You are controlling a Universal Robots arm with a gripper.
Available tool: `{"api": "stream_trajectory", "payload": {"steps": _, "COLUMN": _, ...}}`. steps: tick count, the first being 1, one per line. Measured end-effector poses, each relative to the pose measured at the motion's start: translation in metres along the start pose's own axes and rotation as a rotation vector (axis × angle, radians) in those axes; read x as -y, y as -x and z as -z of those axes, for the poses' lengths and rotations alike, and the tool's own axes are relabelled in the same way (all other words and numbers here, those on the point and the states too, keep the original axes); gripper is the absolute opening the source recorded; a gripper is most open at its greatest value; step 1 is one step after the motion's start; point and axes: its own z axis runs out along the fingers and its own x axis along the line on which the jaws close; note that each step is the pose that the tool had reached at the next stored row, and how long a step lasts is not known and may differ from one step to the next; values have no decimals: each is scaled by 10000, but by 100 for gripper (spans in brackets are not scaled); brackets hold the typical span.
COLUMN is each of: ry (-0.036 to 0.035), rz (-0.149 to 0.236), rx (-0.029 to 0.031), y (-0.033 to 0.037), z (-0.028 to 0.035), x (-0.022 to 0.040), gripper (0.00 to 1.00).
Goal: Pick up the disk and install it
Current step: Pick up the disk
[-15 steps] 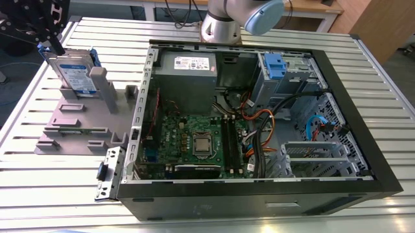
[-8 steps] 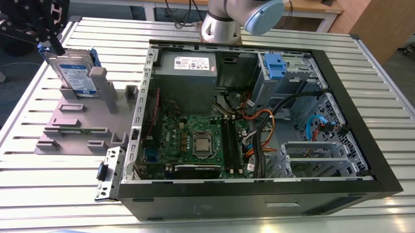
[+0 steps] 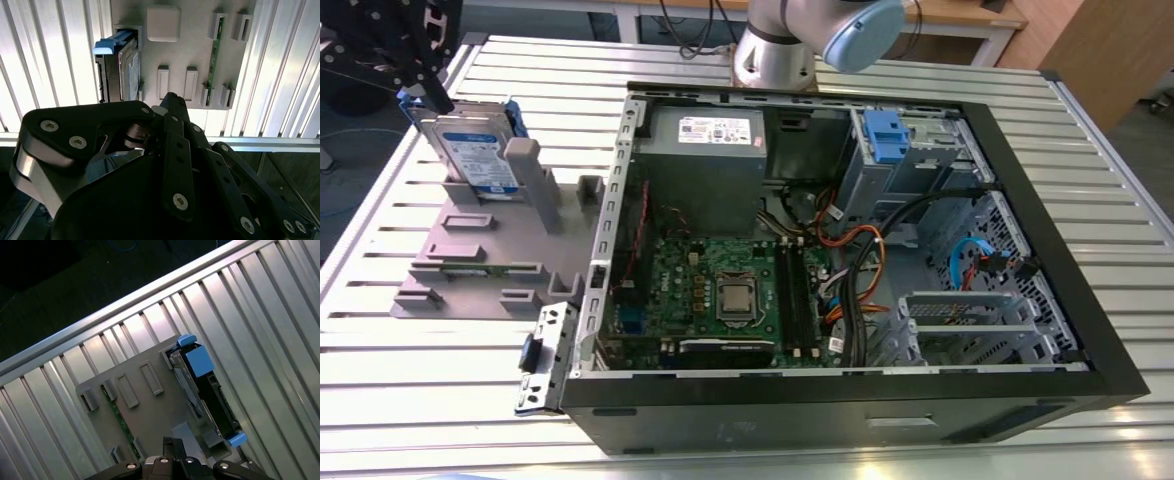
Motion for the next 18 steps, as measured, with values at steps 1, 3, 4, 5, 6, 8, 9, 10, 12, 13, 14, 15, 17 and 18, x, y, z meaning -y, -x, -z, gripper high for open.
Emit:
{"api": "stream_trajectory", "payload": {"steps": 1, "ry": 1, "rz": 16, "rx": 0, "y": 0, "z": 0, "x": 0, "gripper": 11}}
{"api": "stream_trajectory", "payload": {"steps": 3, "ry": 1, "rz": 48, "rx": 1, "y": 0, "z": 0, "x": 0, "gripper": 11}}
{"api": "stream_trajectory", "payload": {"steps": 4, "ry": 2, "rz": 64, "rx": 1, "y": 0, "z": 0, "x": 0, "gripper": 11}}
{"api": "stream_trajectory", "payload": {"steps": 5, "ry": 2, "rz": 81, "rx": 0, "y": 0, "z": 0, "x": 0, "gripper": 11}}
{"api": "stream_trajectory", "payload": {"steps": 6, "ry": 3, "rz": 97, "rx": 1, "y": 0, "z": 0, "x": 0, "gripper": 11}}
{"api": "stream_trajectory", "payload": {"steps": 8, "ry": 3, "rz": 129, "rx": 1, "y": 0, "z": 0, "x": 0, "gripper": 11}}
{"api": "stream_trajectory", "payload": {"steps": 9, "ry": 4, "rz": 145, "rx": 1, "y": 0, "z": 0, "x": 0, "gripper": 11}}
{"api": "stream_trajectory", "payload": {"steps": 10, "ry": 4, "rz": 159, "rx": 2, "y": 0, "z": 0, "x": 0, "gripper": 11}}
{"api": "stream_trajectory", "payload": {"steps": 12, "ry": 5, "rz": 186, "rx": 1, "y": 0, "z": 0, "x": 0, "gripper": 11}}
{"api": "stream_trajectory", "payload": {"steps": 13, "ry": 6, "rz": 199, "rx": 2, "y": 0, "z": 0, "x": 0, "gripper": 11}}
{"api": "stream_trajectory", "payload": {"steps": 14, "ry": 6, "rz": 212, "rx": 1, "y": 0, "z": 0, "x": 0, "gripper": 11}}
{"api": "stream_trajectory", "payload": {"steps": 15, "ry": 6, "rz": 224, "rx": 2, "y": 0, "z": 0, "x": 0, "gripper": 11}}
{"api": "stream_trajectory", "payload": {"steps": 17, "ry": 7, "rz": 249, "rx": 2, "y": 0, "z": 0, "x": 0, "gripper": 11}}
{"api": "stream_trajectory", "payload": {"steps": 18, "ry": 7, "rz": 261, "rx": 2, "y": 0, "z": 0, "x": 0, "gripper": 11}}
